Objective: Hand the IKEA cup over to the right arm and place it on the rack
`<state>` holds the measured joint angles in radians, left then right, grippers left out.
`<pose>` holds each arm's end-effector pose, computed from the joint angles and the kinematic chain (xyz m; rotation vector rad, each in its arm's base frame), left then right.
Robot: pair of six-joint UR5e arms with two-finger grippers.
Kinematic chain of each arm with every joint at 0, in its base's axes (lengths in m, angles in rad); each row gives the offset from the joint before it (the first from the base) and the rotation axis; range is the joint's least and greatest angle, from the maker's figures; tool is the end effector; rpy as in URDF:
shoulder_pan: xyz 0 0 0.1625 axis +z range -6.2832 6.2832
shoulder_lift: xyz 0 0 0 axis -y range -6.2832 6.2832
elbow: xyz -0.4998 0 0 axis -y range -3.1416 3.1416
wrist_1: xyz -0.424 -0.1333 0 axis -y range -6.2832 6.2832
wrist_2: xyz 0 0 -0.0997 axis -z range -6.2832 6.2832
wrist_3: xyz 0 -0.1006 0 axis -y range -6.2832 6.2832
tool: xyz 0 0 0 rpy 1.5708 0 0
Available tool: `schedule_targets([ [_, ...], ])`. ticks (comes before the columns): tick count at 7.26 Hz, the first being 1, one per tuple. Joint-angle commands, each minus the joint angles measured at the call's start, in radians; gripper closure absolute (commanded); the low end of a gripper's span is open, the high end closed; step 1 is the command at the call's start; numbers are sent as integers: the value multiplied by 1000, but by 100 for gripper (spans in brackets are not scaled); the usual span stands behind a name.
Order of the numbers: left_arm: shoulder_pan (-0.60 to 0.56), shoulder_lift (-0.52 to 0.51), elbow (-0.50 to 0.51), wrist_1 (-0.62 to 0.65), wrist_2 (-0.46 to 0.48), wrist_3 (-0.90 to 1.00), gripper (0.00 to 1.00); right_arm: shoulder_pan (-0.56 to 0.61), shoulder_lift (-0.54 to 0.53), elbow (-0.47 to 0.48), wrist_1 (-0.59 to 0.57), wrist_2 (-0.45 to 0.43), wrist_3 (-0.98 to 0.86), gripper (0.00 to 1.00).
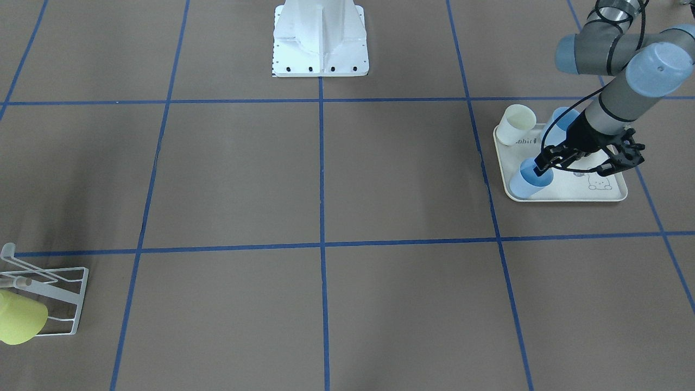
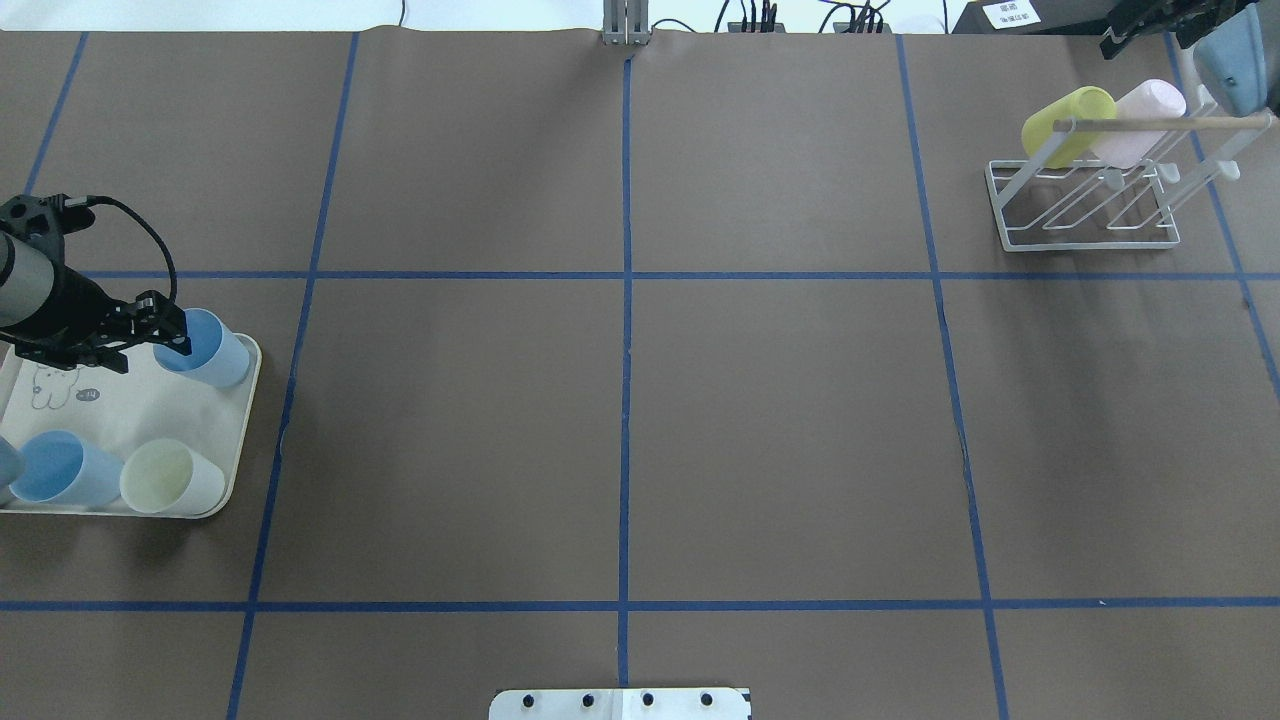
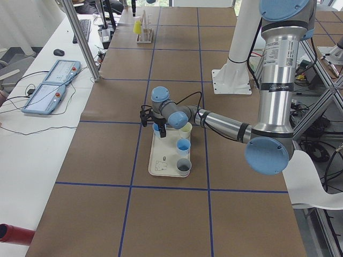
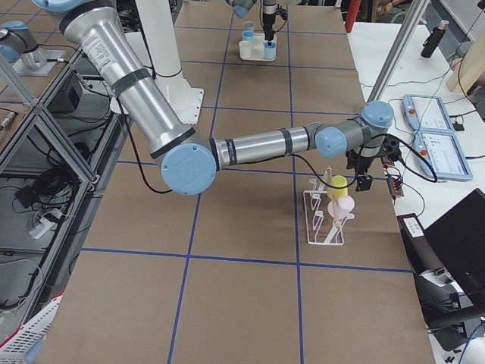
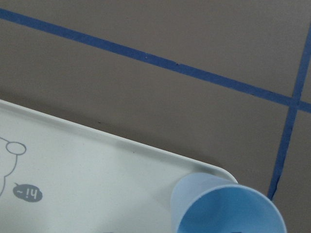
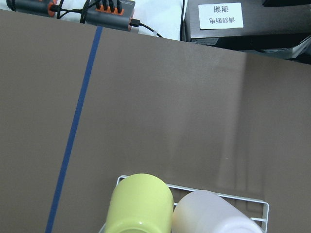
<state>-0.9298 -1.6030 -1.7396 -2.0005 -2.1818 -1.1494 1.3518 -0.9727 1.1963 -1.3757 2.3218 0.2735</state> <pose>0.2747 -0.4946 0.5851 -0.0789 0.8474 -0.2849 -0.1141 -0.8104 0.5082 0.2062 -0.8142 -0.1059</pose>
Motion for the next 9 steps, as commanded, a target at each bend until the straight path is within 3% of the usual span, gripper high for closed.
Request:
schedule_targets([
  [1,9,-12,17,-1,-1,-3,100,1,-59,168,-6,86,139,1],
  [3,6,-29,-17,5,-10,-7,100,-11,-81,318,-20,103,334,1],
  [5,-42,-40,-165,136,-12,-12,100,-89,-145,481,-17,67,429,1],
  [6,-47,-131,-216,264,-6,-22,100,-141,-171,543,-17,27,476,1],
  [7,-40,-241,-210,307,-6,-153,100,-225,-175,595,-6,-34,627,1],
  [9,9,-349,-230,299,-16,-348,100,-385,-175,710,-6,-171,864,1],
])
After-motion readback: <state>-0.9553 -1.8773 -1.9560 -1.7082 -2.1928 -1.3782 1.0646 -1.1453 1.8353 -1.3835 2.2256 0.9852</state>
